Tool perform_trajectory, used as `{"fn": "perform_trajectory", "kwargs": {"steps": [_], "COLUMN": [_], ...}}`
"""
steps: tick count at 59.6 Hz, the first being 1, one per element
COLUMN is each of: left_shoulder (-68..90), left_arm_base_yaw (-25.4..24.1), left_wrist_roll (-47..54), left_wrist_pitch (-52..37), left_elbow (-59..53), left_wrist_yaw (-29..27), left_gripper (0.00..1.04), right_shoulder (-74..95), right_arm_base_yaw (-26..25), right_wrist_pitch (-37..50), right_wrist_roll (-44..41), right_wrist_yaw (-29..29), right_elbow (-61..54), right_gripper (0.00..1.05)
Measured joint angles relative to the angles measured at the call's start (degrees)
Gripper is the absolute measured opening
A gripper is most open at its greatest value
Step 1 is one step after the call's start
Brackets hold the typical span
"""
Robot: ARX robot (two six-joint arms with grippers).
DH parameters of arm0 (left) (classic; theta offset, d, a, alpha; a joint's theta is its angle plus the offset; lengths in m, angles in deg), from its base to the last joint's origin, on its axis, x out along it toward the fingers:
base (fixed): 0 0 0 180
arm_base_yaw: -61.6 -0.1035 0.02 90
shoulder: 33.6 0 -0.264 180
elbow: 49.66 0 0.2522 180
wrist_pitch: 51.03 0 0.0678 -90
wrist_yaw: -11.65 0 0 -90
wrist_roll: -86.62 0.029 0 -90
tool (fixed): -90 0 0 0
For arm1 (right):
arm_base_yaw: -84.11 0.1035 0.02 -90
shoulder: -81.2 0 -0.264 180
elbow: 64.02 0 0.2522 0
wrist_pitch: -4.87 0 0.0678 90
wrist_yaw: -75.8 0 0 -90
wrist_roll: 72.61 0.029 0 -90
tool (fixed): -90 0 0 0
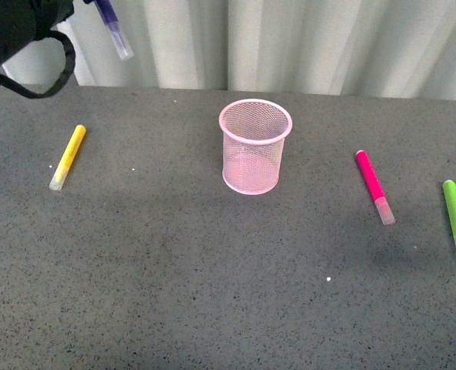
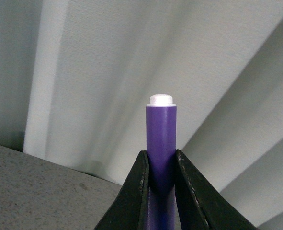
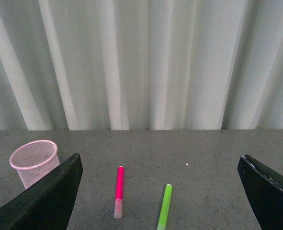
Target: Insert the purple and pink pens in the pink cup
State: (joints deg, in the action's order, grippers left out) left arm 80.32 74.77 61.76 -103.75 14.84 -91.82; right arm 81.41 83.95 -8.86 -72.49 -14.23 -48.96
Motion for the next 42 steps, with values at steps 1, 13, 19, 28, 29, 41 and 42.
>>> {"fn": "perform_trajectory", "kwargs": {"steps": [1, 13, 19, 28, 29, 41, 42], "left_shoulder": [-0.2, -0.4, 0.6, 4.3, 4.7, 6.5, 6.6], "left_arm_base_yaw": [0.6, 6.3, 8.4, 10.6, 10.7, 11.1, 11.1], "left_wrist_roll": [-0.4, -2.3, -2.9, -3.3, -3.3, -3.4, -3.4], "left_wrist_pitch": [-1.0, -8.0, -10.5, -12.8, -13.0, -13.3, -13.3], "left_elbow": [-0.9, -5.1, -4.9, -3.3, -3.2, -2.8, -2.8], "left_wrist_yaw": [-0.1, -1.9, -2.9, -3.5, -3.3, -3.0, -3.0], "left_gripper": [0.12, 0.12, 0.12, 0.12, 0.12, 0.12, 0.12], "right_shoulder": [0.0, 0.0, 0.0, 0.0, 0.0, 0.0, 0.0], "right_arm_base_yaw": [0.0, 0.0, 0.0, 0.0, 0.0, 0.0, 0.0], "right_wrist_pitch": [0.0, 0.0, 0.0, 0.0, 0.0, 0.0, 0.0], "right_wrist_roll": [0.0, 0.0, 0.0, 0.0, 0.0, 0.0, 0.0], "right_wrist_yaw": [0.0, 0.0, 0.0, 0.0, 0.0, 0.0, 0.0], "right_elbow": [0.0, 0.0, 0.0, 0.0, 0.0, 0.0, 0.0], "right_gripper": [0.98, 0.98, 0.98, 0.98, 0.98, 0.98, 0.98]}}
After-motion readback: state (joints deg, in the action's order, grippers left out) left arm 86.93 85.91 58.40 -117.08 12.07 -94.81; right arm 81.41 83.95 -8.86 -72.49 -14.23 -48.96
